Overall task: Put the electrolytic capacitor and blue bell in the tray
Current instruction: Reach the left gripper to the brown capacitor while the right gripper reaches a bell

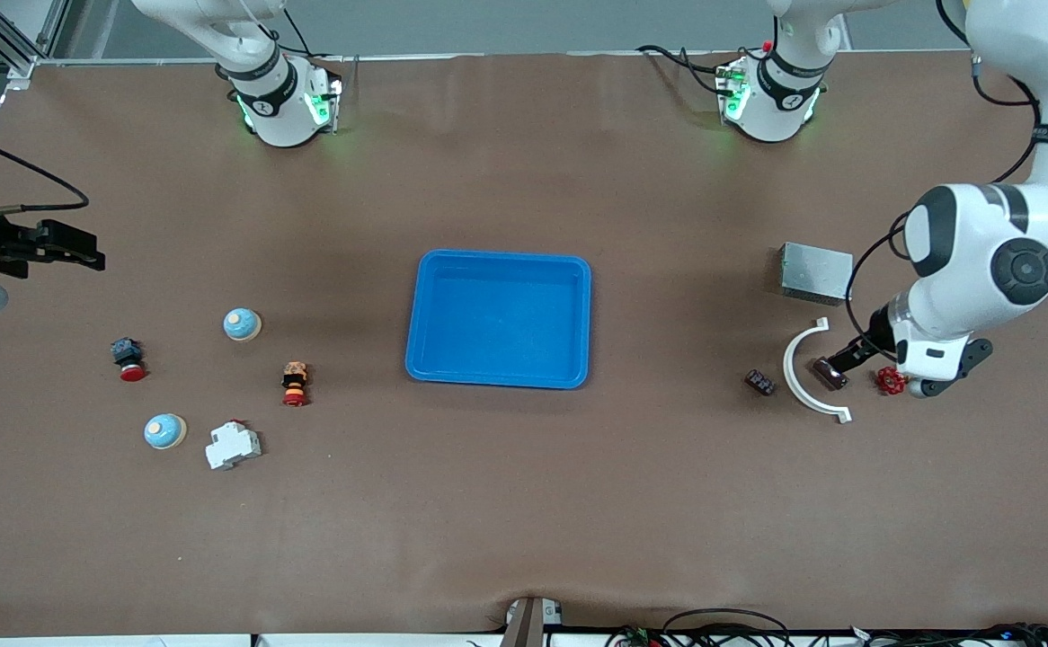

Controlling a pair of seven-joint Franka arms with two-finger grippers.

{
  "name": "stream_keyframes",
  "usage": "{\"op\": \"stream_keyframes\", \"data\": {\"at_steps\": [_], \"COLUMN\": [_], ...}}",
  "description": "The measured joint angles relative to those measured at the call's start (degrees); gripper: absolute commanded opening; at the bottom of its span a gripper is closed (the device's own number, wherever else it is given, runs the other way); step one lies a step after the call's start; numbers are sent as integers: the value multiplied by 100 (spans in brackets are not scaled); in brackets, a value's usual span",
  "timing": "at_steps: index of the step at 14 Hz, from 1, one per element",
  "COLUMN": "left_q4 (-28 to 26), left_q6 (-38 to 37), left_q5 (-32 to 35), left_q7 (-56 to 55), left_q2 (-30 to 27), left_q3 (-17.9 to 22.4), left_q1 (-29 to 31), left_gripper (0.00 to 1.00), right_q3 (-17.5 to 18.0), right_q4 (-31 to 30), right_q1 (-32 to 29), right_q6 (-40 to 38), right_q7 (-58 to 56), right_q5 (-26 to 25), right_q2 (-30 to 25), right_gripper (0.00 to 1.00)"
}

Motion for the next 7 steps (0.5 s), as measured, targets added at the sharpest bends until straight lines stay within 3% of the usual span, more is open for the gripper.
{"op": "stream_keyframes", "data": {"at_steps": [7], "left_q4": [-23], "left_q6": [821], "left_q5": [0], "left_q7": [-263], "left_q2": [759], "left_q3": [17], "left_q1": [154], "left_gripper": [81], "right_q3": [10], "right_q4": [-3], "right_q1": [338], "right_q6": [28], "right_q7": [-2], "right_q5": [-4], "right_q2": [424], "right_gripper": [100]}}
